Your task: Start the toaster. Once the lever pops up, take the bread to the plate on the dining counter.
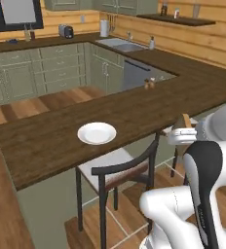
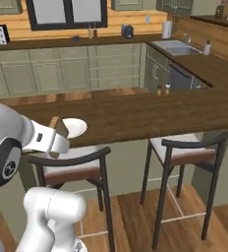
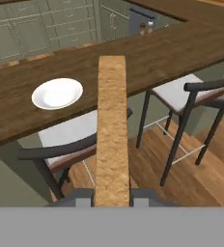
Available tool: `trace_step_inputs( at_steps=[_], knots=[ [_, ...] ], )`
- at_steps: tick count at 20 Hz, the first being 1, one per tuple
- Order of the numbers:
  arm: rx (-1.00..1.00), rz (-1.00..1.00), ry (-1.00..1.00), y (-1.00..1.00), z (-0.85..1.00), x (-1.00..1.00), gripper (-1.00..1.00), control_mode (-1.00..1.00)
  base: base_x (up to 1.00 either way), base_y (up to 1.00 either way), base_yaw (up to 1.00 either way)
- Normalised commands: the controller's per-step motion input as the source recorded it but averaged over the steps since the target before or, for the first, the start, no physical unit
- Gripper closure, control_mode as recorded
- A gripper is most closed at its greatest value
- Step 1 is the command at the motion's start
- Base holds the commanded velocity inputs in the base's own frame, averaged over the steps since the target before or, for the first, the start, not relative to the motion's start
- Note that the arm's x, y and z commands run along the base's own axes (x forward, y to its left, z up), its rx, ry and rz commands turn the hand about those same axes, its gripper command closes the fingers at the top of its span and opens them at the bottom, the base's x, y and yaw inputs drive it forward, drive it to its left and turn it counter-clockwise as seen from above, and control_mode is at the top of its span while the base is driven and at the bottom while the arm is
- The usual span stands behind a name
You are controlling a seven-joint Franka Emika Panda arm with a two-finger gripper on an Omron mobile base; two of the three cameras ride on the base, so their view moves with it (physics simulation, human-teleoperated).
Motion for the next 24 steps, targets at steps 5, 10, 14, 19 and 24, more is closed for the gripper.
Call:
trace_step_inputs(
  at_steps=[5, 10, 14, 19, 24],
  knots=[
    [0.00, 0.00, 0.00, 0.00, 0.00, 0.00, 1.00, 1.00, 0.53, -0.13, 0.70],
    [0.00, 0.00, 0.00, 0.00, 0.00, 0.00, 1.00, 1.00, 0.49, -0.10, 0.37],
    [0.00, 0.00, 0.00, 0.00, 0.00, 0.00, 1.00, 1.00, 0.73, 0.00, 0.18],
    [0.00, 0.00, 0.00, 0.00, 0.00, 0.00, 1.00, 1.00, 0.48, -0.14, -0.01],
    [0.00, 0.00, 0.00, 0.00, 0.00, 0.00, 1.00, 1.00, 0.20, -0.40, -0.09]
  ],
)
